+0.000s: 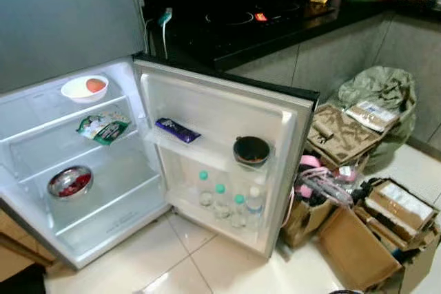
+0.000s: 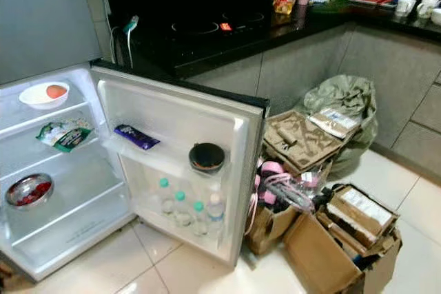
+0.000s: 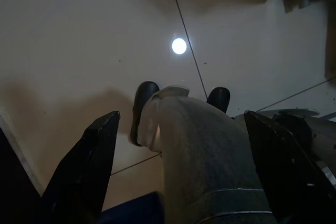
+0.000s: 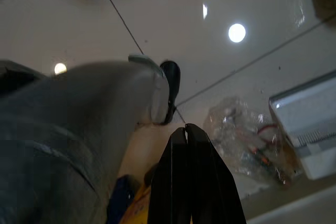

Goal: Restocking fridge

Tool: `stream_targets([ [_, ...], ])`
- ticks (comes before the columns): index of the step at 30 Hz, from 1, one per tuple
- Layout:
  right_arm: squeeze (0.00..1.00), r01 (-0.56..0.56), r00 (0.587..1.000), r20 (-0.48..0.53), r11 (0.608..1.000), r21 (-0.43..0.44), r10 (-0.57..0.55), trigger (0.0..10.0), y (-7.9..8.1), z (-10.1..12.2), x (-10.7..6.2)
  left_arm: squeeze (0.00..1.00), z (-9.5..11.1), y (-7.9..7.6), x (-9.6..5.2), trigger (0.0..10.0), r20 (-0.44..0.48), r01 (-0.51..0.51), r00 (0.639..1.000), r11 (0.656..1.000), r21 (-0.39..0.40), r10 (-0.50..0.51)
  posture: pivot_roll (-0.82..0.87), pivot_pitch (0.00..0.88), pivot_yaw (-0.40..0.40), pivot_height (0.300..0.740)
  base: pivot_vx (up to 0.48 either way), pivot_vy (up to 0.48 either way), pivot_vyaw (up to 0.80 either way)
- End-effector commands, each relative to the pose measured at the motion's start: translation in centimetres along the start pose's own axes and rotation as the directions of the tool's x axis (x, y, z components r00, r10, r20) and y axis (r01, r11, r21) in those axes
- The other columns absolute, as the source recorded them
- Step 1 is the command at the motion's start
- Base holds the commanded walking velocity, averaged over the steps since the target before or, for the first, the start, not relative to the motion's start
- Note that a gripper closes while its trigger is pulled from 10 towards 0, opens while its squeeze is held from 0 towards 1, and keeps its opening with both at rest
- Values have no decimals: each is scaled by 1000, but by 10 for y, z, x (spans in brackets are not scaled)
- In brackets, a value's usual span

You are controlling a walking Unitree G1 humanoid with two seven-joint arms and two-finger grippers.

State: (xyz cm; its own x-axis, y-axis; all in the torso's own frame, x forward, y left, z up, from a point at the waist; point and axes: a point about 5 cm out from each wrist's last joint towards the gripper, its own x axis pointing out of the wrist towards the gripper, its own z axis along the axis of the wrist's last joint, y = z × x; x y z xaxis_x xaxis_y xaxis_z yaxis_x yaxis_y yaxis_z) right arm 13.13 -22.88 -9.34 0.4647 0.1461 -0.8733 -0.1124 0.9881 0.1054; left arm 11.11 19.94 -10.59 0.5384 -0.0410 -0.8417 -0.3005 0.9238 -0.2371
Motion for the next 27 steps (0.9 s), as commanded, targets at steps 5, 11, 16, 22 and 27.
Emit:
stream_targets([
  [5,0,18,993,113,999,30,-21,10000,-3,28,3,0,0,7,-2,10000,-5,-20,1000,1000,6,20,-110,0,10,740,0,0,0],
  [11,0,34,898,417,968,250,-139,10000,-31,113,-9,0,1,9,-2,10000,-7,-27,1000,999,33,28,-103,0,16,740,0,0,0],
  [16,0,65,838,506,958,280,-204,10000,-45,149,-21,0,1,9,-2,10000,-8,-28,1000,999,32,29,-98,0,12,740,0,0,0],
  [22,0,198,723,609,942,270,-327,10000,-71,204,-50,0,-2,8,-3,10000,-20,-32,999,998,48,33,-93,0,7,740,0,0,0],
  [27,0,125,601,735,945,303,-315,0,-71,248,-73,0,-5,7,-3,10000,-23,-35,999,998,45,36,-88,0,3,740,0,0,0],
])
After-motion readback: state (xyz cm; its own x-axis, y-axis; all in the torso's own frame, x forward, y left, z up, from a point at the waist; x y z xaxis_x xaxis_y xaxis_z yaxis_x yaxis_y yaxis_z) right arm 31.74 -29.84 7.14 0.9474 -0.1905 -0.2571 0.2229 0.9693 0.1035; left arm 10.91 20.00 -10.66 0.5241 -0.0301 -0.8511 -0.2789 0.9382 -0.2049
